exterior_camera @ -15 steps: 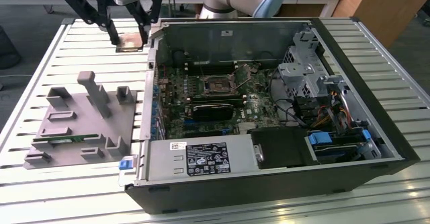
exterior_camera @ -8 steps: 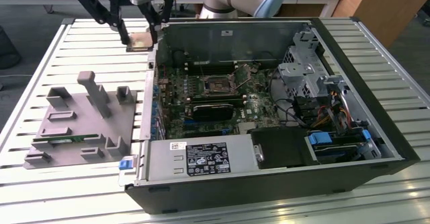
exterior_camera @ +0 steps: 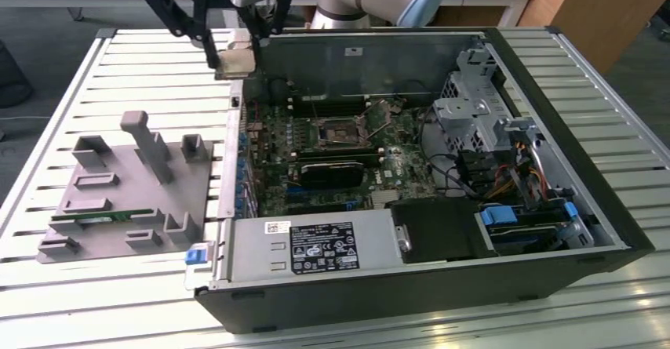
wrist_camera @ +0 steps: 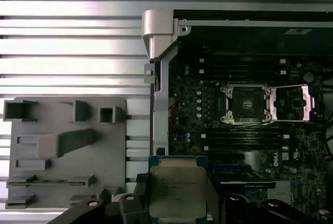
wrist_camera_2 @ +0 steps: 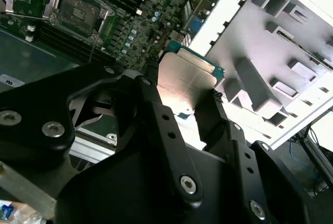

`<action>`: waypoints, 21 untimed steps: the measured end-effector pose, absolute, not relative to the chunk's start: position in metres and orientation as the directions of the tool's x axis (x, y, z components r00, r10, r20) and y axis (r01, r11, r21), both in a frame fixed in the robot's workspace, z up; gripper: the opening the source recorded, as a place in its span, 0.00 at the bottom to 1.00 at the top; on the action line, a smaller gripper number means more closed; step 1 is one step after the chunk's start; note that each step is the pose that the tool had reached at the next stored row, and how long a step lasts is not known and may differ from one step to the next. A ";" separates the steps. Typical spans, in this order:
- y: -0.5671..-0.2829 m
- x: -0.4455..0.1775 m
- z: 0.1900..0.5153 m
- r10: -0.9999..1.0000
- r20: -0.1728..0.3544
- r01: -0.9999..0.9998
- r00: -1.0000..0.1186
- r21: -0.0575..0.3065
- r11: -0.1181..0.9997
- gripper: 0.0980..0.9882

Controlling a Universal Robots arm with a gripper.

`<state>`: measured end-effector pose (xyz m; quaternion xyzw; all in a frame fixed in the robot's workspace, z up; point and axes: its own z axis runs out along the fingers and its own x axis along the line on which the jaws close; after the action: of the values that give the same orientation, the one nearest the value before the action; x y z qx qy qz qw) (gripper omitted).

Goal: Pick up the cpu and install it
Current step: 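Pick up the cpu and move it towards the insertion slot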

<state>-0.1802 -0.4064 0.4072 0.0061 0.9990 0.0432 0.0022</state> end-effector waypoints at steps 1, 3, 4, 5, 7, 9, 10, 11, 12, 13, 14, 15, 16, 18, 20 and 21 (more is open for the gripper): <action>-0.406 -0.177 0.407 0.012 -0.004 0.012 -1.000 0.086 0.996 0.48; -0.404 -0.171 0.407 0.013 -0.004 0.012 -1.000 0.086 0.996 0.48; -0.403 -0.168 0.407 0.012 -0.004 0.012 -1.000 0.086 0.996 0.48; -0.401 -0.166 0.407 0.012 -0.004 0.012 -1.000 0.086 0.996 0.48; -0.398 -0.160 0.406 0.012 -0.004 0.012 -1.000 0.086 0.996 0.48; -0.395 -0.156 0.406 0.012 -0.004 0.012 -1.000 0.086 0.996 0.48; -0.392 -0.153 0.406 0.012 -0.004 0.012 -1.000 0.086 0.996 0.48; -0.390 -0.151 0.405 0.012 -0.004 0.012 -1.000 0.086 0.996 0.48; -0.388 -0.149 0.405 0.012 -0.004 0.012 -1.000 0.086 0.996 0.48; -0.386 -0.147 0.405 0.012 -0.004 0.012 -1.000 0.086 0.996 0.48; -0.384 -0.145 0.405 0.012 -0.004 0.012 -1.000 0.086 0.996 0.48; -0.381 -0.143 0.405 0.012 -0.004 0.012 -1.000 0.086 0.996 0.48; -0.379 -0.141 0.404 0.012 -0.004 0.012 -1.000 0.086 0.996 0.48; -0.376 -0.136 0.404 0.012 -0.004 0.012 -1.000 0.086 0.996 0.48; -0.373 -0.131 0.404 0.012 -0.004 0.012 -1.000 0.086 0.996 0.48; -0.371 -0.128 0.403 0.012 -0.004 0.012 -1.000 0.086 0.996 0.48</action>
<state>-0.1281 -0.3713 0.4035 0.0061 0.9990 0.0432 0.0022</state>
